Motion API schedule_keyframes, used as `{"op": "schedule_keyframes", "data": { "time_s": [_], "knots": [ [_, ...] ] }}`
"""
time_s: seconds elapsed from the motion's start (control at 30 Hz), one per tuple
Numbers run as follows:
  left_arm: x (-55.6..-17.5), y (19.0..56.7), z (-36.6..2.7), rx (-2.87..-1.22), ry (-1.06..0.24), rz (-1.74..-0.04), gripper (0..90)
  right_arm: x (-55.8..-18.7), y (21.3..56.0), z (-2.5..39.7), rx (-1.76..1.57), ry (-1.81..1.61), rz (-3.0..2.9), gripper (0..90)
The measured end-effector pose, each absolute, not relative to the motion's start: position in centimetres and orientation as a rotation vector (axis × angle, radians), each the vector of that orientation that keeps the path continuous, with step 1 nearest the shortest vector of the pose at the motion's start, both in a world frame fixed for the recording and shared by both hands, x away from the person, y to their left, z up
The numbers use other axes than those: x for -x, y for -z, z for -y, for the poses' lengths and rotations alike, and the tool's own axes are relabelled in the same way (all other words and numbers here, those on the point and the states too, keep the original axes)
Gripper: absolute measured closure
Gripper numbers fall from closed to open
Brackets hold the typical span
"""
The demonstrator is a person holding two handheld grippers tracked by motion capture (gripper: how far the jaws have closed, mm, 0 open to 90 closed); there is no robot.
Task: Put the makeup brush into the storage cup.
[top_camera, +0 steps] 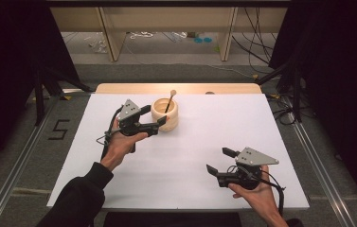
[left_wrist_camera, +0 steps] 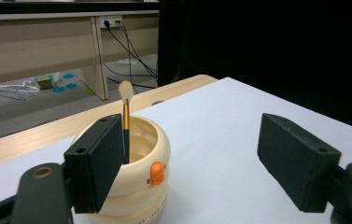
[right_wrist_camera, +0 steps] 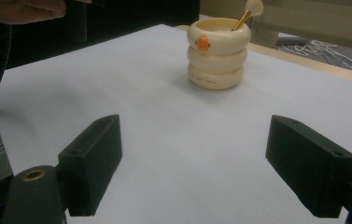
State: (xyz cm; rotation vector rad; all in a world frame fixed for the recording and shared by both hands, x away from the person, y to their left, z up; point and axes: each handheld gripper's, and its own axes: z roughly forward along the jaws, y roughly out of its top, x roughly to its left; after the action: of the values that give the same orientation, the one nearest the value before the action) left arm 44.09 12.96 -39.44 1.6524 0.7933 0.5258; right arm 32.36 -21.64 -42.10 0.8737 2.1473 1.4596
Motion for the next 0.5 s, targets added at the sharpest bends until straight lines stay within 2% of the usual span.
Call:
{"op": "schedule_keyframes", "data": {
  "time_s": [0.5],
  "knots": [
    [-42.4, 39.6, -12.8, -1.660, -0.497, -0.760, 21.8, -32.3, 42.1, 21.6, -0.888, -1.460, -2.153, 18.6]
  ]
}}
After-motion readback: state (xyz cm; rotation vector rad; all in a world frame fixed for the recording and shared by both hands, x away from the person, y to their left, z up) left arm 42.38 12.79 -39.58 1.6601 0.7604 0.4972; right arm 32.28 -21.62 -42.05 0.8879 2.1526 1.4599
